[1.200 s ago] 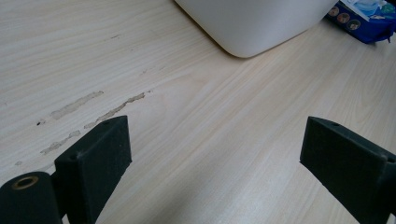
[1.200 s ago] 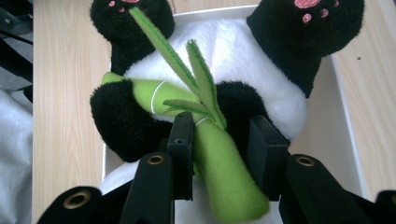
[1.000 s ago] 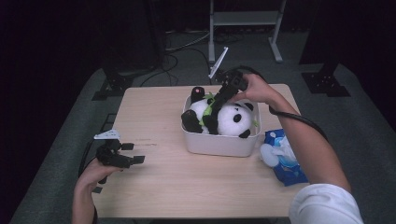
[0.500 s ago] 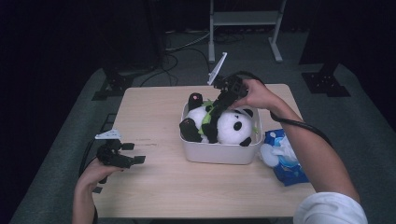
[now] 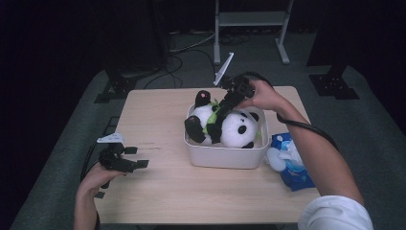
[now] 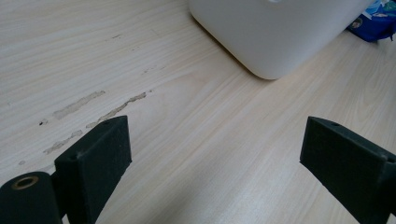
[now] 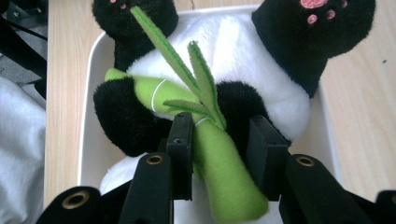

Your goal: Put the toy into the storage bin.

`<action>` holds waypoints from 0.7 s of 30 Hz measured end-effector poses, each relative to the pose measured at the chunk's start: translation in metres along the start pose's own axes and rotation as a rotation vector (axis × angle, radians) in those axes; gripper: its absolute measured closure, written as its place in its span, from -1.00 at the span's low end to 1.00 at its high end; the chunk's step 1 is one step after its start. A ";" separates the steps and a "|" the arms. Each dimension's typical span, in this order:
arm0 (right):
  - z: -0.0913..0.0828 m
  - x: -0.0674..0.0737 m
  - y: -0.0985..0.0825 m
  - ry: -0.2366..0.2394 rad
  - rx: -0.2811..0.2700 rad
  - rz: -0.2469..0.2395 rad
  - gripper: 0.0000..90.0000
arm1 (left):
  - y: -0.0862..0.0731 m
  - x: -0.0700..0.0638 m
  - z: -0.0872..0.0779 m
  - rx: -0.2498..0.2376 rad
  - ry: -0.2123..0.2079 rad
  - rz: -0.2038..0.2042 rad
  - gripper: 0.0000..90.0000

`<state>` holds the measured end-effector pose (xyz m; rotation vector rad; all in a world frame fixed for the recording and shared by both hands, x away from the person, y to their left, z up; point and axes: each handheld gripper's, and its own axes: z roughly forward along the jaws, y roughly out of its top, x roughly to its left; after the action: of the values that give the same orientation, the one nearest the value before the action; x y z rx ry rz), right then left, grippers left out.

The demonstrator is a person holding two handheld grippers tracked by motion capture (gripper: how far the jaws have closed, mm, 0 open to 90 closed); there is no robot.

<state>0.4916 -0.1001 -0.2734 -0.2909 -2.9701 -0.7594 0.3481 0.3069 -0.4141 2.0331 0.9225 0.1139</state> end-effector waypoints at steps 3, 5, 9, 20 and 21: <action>0.004 -0.001 -0.002 0.005 0.002 0.004 0.44 | 0.000 0.001 -0.001 -0.002 0.001 -0.002 -0.83; 0.008 -0.002 -0.004 0.014 0.001 0.010 0.44 | -0.001 0.000 -0.001 -0.002 0.000 -0.004 -0.83; 0.014 -0.002 -0.007 0.020 0.000 0.009 0.44 | 0.000 -0.001 -0.001 -0.003 -0.002 -0.004 -0.83; 0.022 -0.003 -0.016 0.033 -0.011 0.031 0.44 | -0.001 -0.001 0.001 0.004 -0.002 -0.003 -0.83; 0.024 -0.003 -0.017 0.036 -0.012 0.032 0.44 | -0.001 -0.001 0.001 0.005 -0.001 -0.003 -0.83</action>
<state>0.4910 -0.1040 -0.3027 -0.3214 -2.9210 -0.7712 0.3471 0.3056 -0.4147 2.0365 0.9265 0.1093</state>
